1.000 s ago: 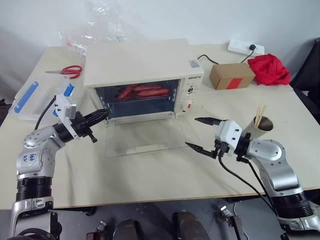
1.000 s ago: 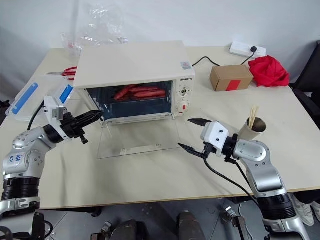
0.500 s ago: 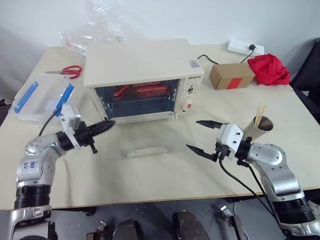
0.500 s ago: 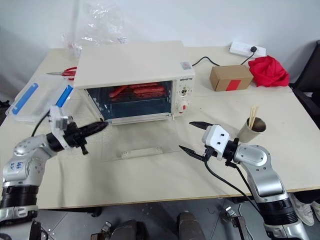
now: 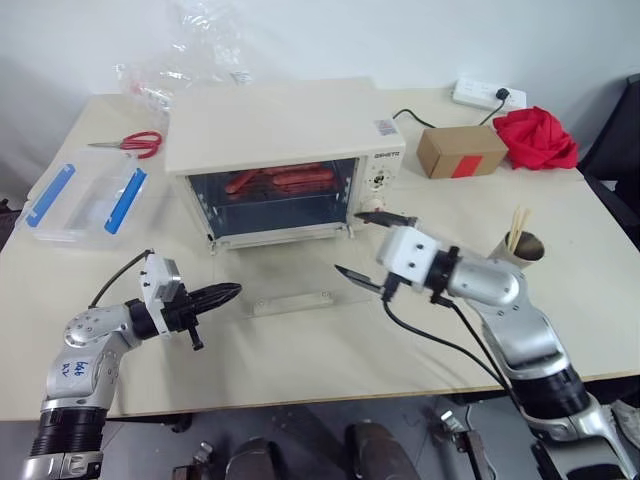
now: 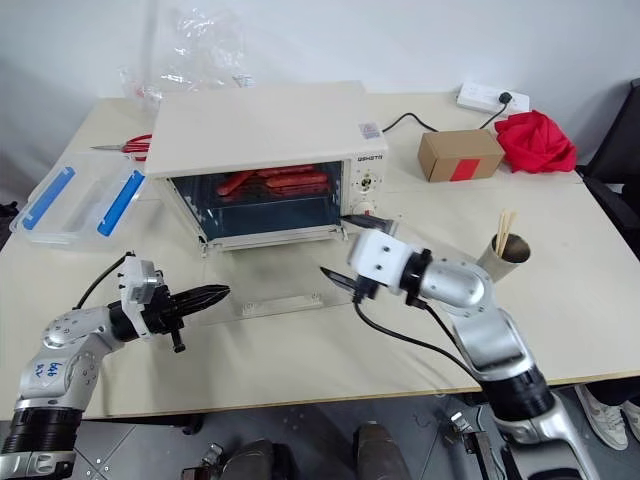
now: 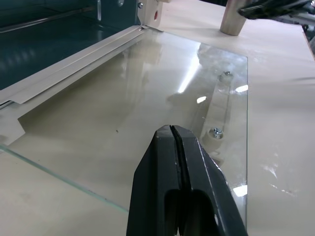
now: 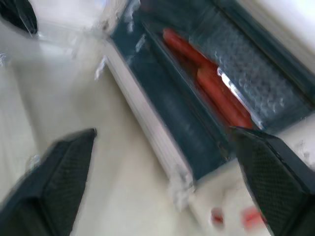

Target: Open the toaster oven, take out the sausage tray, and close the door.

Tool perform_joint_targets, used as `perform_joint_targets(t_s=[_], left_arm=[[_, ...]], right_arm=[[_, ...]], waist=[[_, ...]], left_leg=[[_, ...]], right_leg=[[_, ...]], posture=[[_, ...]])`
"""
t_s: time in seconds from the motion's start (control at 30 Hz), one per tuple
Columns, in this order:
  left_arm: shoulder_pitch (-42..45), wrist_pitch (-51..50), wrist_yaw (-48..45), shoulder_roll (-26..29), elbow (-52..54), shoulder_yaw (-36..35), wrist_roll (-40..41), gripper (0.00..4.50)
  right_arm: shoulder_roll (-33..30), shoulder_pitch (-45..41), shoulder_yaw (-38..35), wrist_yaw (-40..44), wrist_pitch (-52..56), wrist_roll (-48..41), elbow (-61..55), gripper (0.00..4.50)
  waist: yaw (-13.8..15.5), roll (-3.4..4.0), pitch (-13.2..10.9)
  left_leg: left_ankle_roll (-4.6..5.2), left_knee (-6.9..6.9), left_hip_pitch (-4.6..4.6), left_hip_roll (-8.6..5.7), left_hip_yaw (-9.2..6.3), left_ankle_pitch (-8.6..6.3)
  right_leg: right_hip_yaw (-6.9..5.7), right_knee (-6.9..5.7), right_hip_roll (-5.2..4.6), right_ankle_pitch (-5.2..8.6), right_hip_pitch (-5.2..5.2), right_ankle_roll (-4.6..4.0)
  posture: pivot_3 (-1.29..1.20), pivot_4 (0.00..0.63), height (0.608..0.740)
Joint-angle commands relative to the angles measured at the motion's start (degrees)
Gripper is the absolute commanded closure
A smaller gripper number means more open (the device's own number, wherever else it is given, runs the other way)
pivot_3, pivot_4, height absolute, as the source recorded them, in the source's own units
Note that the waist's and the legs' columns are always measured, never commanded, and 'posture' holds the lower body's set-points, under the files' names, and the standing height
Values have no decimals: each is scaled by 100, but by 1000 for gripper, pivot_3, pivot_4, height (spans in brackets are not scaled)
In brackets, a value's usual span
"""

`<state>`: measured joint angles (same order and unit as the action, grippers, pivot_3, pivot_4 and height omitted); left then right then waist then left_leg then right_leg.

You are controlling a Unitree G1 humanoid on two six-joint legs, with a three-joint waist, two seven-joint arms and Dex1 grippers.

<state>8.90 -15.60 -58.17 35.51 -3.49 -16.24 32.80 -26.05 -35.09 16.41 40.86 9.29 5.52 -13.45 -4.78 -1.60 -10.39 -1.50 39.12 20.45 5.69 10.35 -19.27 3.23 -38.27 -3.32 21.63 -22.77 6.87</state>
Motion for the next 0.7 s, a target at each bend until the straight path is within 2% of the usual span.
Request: perform_joint_targets(t_s=[0.03,0.17,0.27,0.4,0.53,0.7], left_arm=[[-68,-601,406,20,510,-735,834,3352],[-575,-1191,501,196,988,-1106,1241,2084],[-870,-1370,501,266,1183,-1244,1356,1191],[-1093,-1488,732,117,1455,-1459,1568,18],[-1239,-1100,820,-86,1563,-1462,1361,18],[-1273,-1011,865,-144,1593,-1369,1340,18]], right_arm=[[206,-591,524,-291,-422,805,510,0],[791,-1426,1013,-1042,-958,1664,1704,0],[1155,-1752,1116,-1515,-1032,2031,2348,0],[1672,-2145,1367,-2003,-1001,2518,3185,0],[2081,-2668,1745,-2948,-812,3493,3887,0],[2327,-2816,1946,-3156,-711,3826,4307,0]], waist=[[-20,-1,0],[-142,1,-1],[-185,1,-1],[-239,0,-1],[-374,1,-1],[-491,-1,0]], left_leg=[[0,-1,0,1,-2,0],[-1,-10,0,0,0,-1],[-1,-11,1,-2,-2,-1],[-1,-7,2,-1,-3,-1],[-4,-8,3,0,-3,1],[-9,-12,28,-2,-4,2]], right_leg=[[-3,-1,0,1,-1,-2],[-5,1,-10,1,-6,-2],[-13,-7,-15,1,-7,-2],[-17,-11,-15,2,-8,-3],[-17,-28,-14,4,-16,-7],[-26,-62,-21,5,-60,-9]], posture=[[0,150,740],[0,150,740],[0,150,740],[0,150,740],[0,150,740],[0,150,740]])
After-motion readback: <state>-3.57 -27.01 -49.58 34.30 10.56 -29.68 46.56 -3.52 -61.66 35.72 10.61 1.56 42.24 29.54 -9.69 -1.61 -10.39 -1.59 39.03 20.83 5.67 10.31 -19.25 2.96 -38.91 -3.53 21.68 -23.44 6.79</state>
